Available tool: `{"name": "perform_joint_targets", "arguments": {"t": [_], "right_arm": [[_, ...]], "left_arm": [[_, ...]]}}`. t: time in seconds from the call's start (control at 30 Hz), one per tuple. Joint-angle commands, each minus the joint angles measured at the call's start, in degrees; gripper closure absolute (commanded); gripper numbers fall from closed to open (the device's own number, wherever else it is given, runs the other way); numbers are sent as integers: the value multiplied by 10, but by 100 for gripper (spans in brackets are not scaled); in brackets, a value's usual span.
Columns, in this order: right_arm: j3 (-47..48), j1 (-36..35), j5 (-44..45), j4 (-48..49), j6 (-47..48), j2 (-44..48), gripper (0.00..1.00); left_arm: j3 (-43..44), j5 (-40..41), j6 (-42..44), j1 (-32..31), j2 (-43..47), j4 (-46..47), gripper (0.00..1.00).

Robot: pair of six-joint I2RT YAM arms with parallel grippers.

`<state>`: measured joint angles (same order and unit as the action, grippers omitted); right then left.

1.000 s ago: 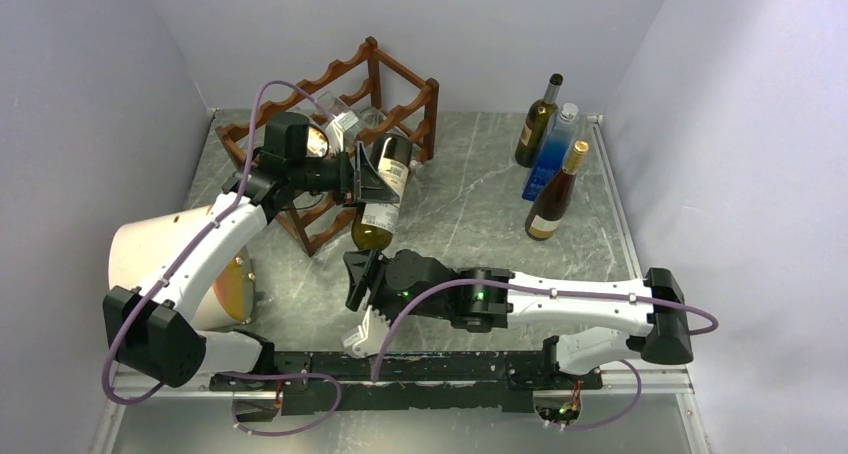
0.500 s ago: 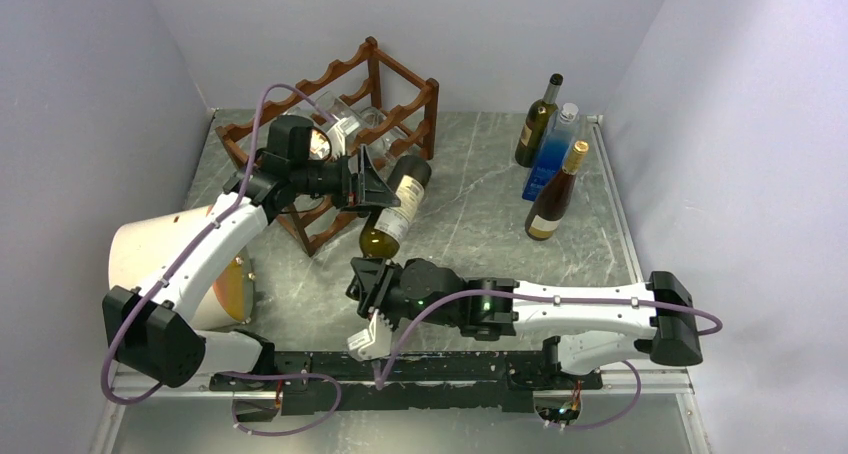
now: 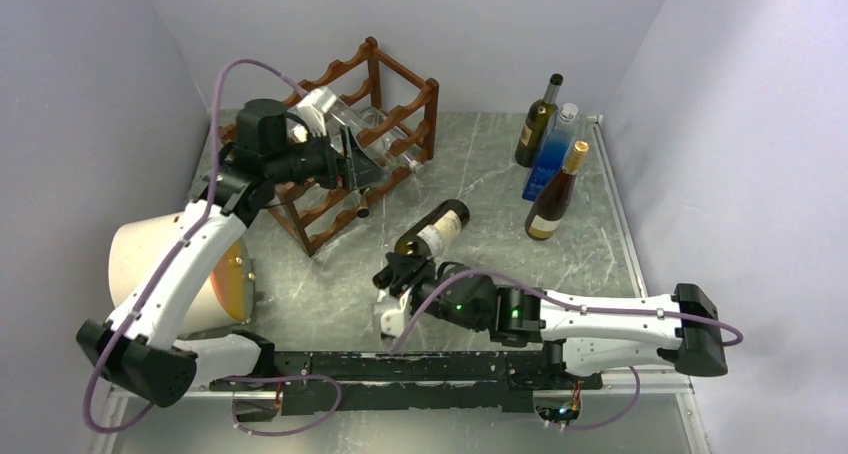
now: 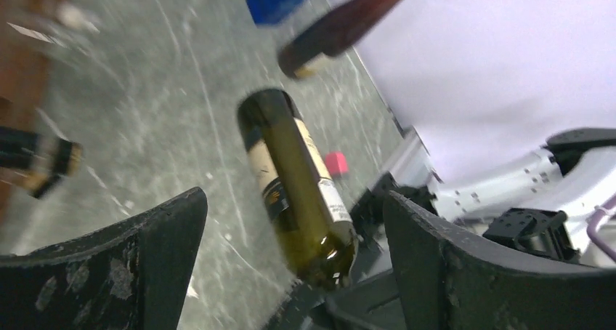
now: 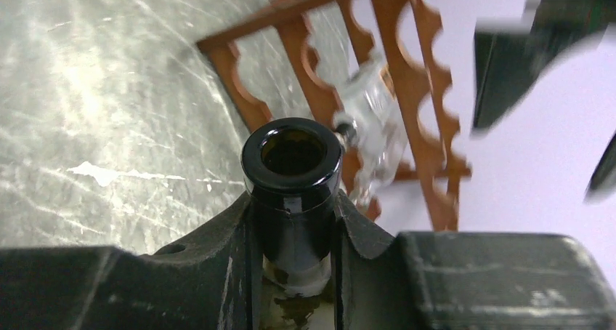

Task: Take the wine bottle off the wine rack

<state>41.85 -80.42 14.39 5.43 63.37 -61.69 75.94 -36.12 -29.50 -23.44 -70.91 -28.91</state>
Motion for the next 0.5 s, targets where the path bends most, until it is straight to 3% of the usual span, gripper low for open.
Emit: {"name": "perform_joint_targets", "arguments": {"t": [0.0, 0.23, 0.47], "right_arm": [[-1, 70, 78, 109, -146, 51, 100], [62, 284, 75, 105, -452, 30, 100], [131, 387, 120, 197, -495, -101, 100]], "left_arm": [[68, 147, 76, 2, 60, -5, 7], [10, 327, 152, 2, 191, 114, 7], [-145, 488, 234, 2, 311, 265, 7]]}}
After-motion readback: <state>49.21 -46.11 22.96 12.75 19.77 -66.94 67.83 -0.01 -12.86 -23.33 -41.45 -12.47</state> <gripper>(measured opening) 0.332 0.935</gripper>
